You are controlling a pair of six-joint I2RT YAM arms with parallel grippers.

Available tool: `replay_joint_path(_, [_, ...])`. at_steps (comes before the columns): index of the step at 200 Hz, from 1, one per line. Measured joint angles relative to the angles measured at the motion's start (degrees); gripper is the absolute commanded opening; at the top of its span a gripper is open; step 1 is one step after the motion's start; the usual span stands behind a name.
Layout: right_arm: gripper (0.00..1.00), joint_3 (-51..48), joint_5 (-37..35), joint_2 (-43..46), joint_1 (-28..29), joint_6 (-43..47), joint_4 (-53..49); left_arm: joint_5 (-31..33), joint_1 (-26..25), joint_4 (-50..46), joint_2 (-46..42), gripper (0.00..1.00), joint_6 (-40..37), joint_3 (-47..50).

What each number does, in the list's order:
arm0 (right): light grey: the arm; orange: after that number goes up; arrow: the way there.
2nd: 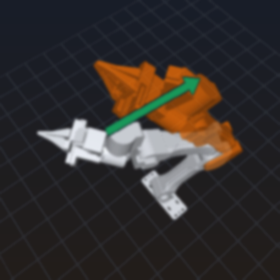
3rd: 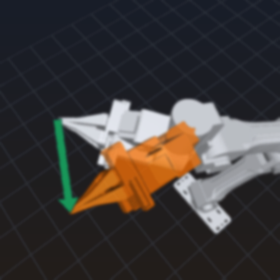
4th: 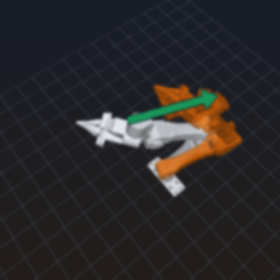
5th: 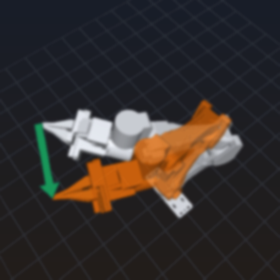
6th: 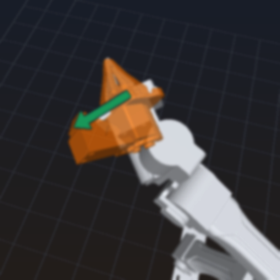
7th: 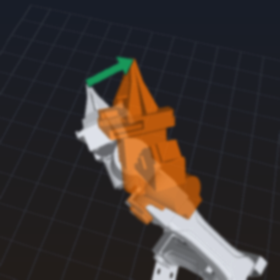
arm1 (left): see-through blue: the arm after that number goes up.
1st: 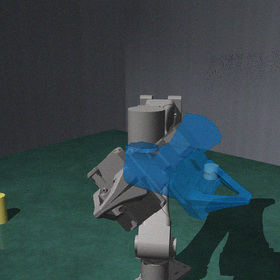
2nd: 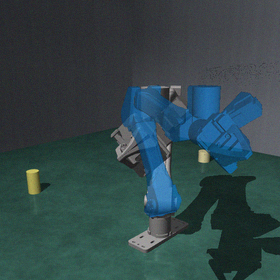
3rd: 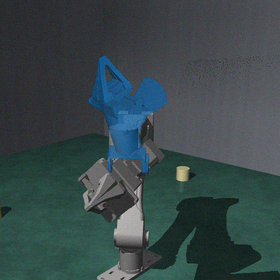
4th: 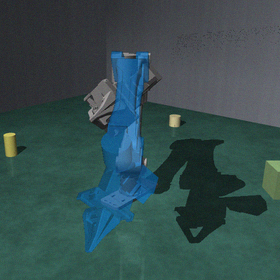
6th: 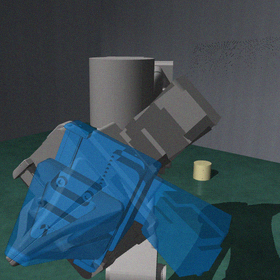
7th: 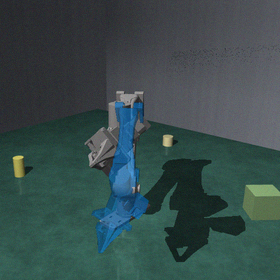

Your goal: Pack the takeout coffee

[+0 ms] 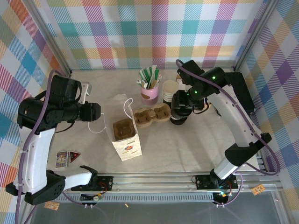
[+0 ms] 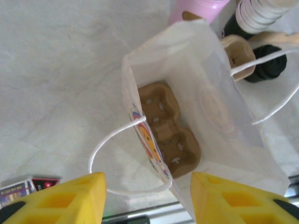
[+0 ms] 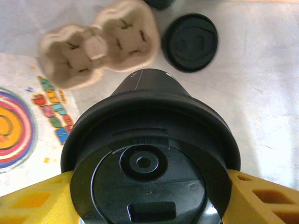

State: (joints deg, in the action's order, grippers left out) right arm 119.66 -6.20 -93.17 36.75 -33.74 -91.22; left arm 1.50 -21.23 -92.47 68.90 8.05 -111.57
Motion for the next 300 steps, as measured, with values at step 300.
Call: replay_joint_path(300, [0.34, 16.31, 3.98, -6.62, 9.84, -11.93, -0.96, -6.16, 0.0, 0.0, 5.27, 0.37, 1.07, 16.35])
